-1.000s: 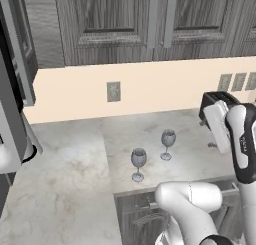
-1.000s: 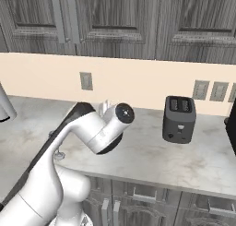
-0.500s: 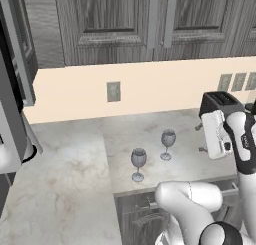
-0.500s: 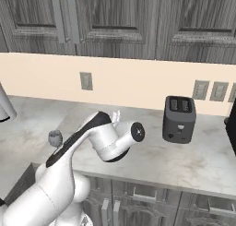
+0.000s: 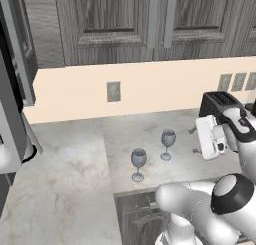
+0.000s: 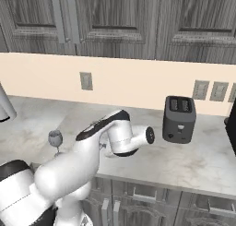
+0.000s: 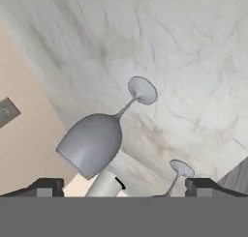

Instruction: Retrieve the wine glasses from the counter and place one next to each plate.

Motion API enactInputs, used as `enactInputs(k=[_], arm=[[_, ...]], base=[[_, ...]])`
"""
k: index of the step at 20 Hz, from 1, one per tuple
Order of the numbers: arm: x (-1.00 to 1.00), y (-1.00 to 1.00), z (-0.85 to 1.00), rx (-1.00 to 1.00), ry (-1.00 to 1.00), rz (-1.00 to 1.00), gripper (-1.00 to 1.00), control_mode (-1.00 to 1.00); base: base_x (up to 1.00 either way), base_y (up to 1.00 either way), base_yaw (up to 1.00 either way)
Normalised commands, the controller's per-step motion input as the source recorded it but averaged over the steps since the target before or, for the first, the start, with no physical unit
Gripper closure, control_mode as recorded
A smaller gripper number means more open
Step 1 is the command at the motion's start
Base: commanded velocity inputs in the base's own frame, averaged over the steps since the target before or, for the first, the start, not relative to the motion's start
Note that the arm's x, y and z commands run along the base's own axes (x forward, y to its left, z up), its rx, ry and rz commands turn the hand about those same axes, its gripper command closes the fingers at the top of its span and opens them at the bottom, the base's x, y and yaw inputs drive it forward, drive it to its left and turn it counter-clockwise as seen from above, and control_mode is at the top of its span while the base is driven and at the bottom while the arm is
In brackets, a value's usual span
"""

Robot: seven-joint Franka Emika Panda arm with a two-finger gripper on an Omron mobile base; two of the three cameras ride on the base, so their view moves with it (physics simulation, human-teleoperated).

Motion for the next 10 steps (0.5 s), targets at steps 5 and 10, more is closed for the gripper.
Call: enactInputs(k=[5,10], arm=[[0.44,-0.21,-0.34,0.11,0.01,0.16,-1.00,-1.00],[0.44,-0.19,-0.29,0.20,0.04,0.10,-1.00,-1.00]], base=[[0.00,0.00,0.00],[0.00,0.00,0.00]])
